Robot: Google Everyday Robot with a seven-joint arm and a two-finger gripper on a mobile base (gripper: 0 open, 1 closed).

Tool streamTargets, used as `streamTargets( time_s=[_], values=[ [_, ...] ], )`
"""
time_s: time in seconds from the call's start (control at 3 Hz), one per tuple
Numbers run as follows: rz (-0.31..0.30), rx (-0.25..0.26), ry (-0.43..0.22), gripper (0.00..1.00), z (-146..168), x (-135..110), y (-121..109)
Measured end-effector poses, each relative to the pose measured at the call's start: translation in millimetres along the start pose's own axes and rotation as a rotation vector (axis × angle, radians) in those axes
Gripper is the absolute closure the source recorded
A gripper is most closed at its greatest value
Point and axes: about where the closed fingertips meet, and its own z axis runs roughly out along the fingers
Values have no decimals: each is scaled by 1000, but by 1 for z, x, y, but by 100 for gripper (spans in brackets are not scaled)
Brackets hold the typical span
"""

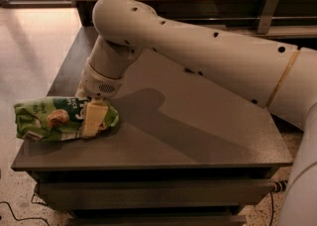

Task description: Pick green rice chip bag

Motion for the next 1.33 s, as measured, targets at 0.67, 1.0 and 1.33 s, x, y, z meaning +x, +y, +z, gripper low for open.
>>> streamTargets(
  time_s=[0.67,1.0,1.33],
  values=[
    [-1,-2,0,100,0,-1,0],
    [-54,22,16,100,-33,-15,-4],
    [-109,80,34,100,-89,-30,-10]
  ],
)
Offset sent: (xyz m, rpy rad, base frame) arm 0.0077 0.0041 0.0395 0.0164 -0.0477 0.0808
